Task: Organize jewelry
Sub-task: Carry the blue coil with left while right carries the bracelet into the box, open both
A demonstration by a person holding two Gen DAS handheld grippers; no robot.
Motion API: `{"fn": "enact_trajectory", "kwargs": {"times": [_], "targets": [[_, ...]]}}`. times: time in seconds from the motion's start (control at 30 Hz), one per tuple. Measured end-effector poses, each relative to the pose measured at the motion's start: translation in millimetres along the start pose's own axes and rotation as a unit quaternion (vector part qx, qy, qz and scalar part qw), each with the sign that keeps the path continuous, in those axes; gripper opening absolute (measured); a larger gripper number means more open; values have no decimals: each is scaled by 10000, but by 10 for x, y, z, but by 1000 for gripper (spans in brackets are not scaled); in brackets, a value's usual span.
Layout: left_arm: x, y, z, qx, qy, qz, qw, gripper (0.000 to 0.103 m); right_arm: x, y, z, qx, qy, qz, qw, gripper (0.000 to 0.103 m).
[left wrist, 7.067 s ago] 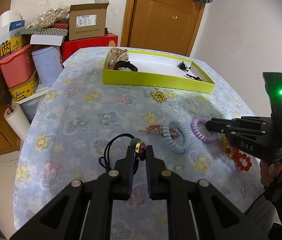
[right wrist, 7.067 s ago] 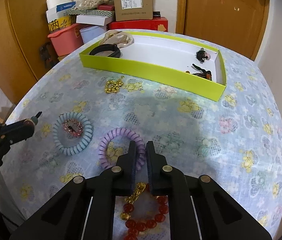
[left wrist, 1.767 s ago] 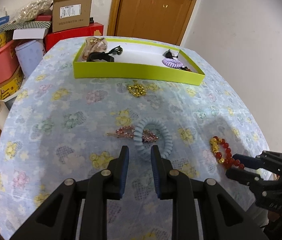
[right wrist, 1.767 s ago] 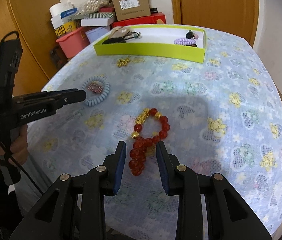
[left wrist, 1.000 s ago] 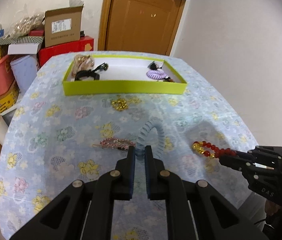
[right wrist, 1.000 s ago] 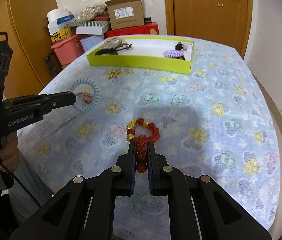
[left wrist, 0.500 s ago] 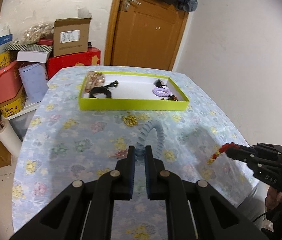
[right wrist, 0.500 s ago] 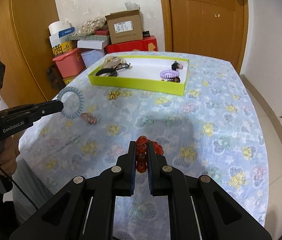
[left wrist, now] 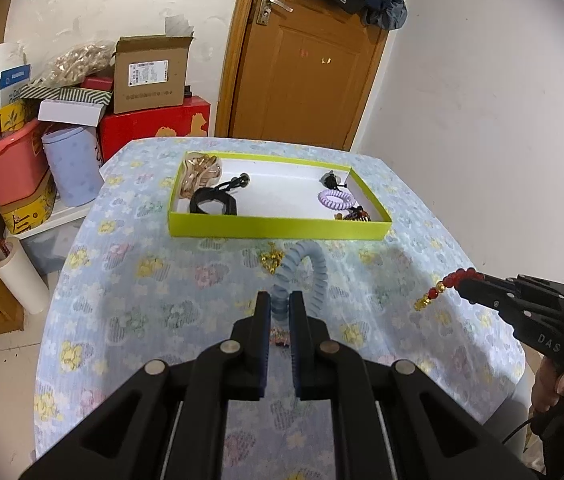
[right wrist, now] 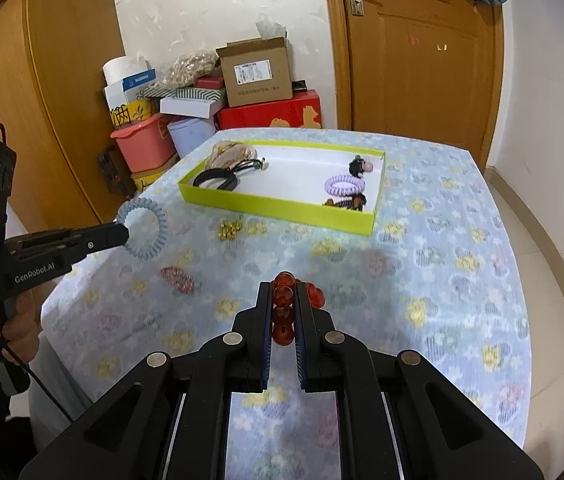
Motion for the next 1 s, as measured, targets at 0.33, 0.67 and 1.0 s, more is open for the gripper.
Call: {"fn": "enact_trajectory", "kwargs": {"times": [0.33, 0.67, 1.0], "targets": [[285, 20, -221, -57, 38, -75, 9999, 9, 395, -21, -96, -48, -264, 109, 9996, 10], [630, 187, -587, 32, 149, -148, 9998, 9, 801, -106, -480, -40, -349, 68, 9994, 10], [905, 356, -1100, 131, 389, -143, 9991, 9, 1162, -296, -1102, -71, -198, -109, 9997, 10]]}}
Point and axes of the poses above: each gripper's, at about its wrist camera, not at the fingertips, and z roughly against the way its jaws point, y to its left, x to its top, the point moved 7 cm from there along -z, roughly the way its jaws point, and after that the axes turned 12 degrees about -x, right-handed, at the moved point
